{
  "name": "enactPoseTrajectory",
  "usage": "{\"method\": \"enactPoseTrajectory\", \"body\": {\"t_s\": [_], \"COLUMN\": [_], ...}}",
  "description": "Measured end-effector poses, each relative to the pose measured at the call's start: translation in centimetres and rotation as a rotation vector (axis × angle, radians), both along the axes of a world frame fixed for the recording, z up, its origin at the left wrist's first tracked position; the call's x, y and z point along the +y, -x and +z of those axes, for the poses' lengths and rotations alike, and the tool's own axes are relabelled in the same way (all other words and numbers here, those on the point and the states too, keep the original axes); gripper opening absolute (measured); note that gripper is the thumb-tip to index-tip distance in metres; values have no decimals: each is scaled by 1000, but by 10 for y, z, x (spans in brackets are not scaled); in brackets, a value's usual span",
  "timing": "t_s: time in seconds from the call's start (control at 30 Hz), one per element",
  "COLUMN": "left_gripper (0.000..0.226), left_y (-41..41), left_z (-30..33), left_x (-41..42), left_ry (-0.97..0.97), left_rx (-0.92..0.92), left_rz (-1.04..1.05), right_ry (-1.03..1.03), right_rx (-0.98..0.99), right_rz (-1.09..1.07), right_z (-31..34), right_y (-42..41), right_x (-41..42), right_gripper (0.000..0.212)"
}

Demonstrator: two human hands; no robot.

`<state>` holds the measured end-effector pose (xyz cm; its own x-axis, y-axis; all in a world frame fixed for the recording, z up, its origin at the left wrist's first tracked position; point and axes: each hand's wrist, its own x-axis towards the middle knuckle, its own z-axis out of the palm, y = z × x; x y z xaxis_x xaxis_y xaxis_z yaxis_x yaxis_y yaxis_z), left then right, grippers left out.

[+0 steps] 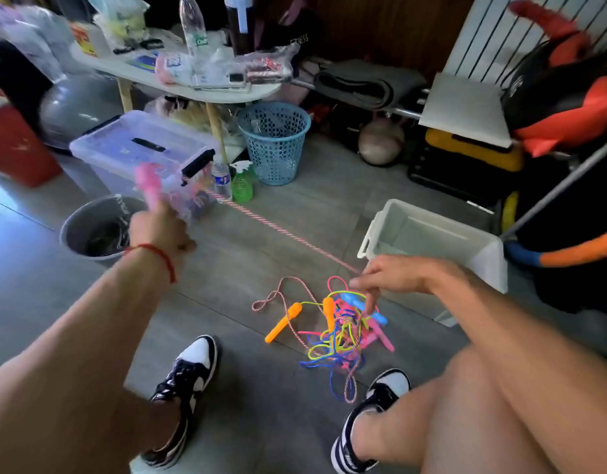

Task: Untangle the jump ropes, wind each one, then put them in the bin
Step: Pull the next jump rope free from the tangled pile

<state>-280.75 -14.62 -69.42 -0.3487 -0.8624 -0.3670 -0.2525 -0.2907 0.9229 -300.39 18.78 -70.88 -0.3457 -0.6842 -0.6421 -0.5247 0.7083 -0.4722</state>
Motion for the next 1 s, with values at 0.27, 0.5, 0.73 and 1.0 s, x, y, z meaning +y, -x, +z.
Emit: {"method": "enactPoseTrajectory", "body": {"t_s": [0.27,0.5,0.73,1.0], "left_gripper": [20,57,38,28], "left_y": [-28,-11,-14,-25], "left_z": [10,-11,-12,-14], "left_x": [-13,110,102,9], "left_ry": [-78,258,539,306], "left_rx": [-145,-78,-205,-303], "left_rz": [-362,-971,-900,-326], "right_ry": [390,495,389,-114], "right_rx": [180,433,410,227], "right_rz": [-137,172,141,54], "right_z": [19,38,31,-1], "right_y": [2,-64,-56,25], "right_x": [10,-47,-48,30], "right_gripper": [28,36,43,39]}}
